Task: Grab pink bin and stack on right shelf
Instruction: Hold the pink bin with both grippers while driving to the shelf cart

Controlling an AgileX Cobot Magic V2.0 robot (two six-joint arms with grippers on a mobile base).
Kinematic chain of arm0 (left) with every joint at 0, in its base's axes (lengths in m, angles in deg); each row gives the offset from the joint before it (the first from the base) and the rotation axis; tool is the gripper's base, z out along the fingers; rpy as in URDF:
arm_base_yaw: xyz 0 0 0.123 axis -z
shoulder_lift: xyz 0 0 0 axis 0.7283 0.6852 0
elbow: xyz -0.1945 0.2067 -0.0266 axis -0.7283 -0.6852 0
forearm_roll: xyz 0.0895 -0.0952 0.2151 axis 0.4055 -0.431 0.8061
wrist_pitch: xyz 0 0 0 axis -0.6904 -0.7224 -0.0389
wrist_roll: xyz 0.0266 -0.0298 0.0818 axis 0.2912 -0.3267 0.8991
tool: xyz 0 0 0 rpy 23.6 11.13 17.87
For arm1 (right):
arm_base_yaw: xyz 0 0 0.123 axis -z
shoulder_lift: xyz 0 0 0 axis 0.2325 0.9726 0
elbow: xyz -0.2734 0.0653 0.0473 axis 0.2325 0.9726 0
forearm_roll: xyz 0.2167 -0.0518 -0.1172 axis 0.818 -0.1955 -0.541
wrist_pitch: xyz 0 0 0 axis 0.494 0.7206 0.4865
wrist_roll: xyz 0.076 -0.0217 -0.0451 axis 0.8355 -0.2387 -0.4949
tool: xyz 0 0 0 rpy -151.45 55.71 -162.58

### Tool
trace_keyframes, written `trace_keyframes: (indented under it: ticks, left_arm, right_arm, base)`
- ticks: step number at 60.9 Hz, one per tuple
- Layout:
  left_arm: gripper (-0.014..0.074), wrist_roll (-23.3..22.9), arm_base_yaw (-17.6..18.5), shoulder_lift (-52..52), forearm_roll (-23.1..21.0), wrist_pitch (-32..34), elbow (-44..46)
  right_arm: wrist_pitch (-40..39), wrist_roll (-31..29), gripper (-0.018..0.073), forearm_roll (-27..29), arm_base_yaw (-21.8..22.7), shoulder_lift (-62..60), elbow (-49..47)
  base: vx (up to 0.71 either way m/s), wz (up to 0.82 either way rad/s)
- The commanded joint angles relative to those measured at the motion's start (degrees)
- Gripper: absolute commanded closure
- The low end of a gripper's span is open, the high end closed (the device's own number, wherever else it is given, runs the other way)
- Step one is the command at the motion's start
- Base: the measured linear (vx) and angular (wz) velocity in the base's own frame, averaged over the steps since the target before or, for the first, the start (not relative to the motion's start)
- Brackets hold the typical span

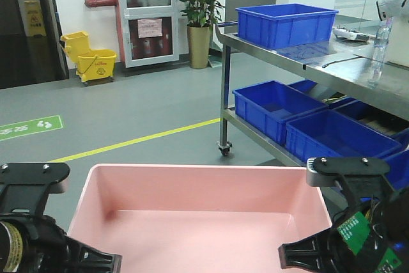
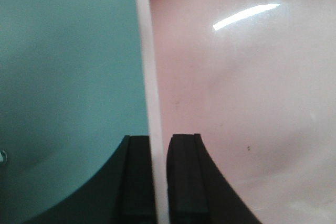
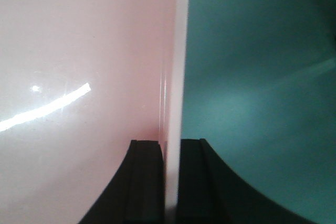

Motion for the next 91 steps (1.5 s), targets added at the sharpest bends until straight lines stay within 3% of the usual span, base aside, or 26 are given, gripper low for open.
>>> trace_keyframes:
  ticks: [1,91]
  left_arm:
    - [0.0602,-0.2,0.4,-1.8,1.9,3.1,1.8]
    - [0.0602,-0.2,0.4,-1.8,1.9,3.2,1.8]
  right_arm:
    - [-1.9,-0.6,0.0568,-3.2,0.2,-1.5,-1.7]
    - [-1.4,-0.6,0.0568,-3.2,0.2,-1.5,-1.7]
  base:
    - [0.31,-0.05]
    - [0.42,-0.02]
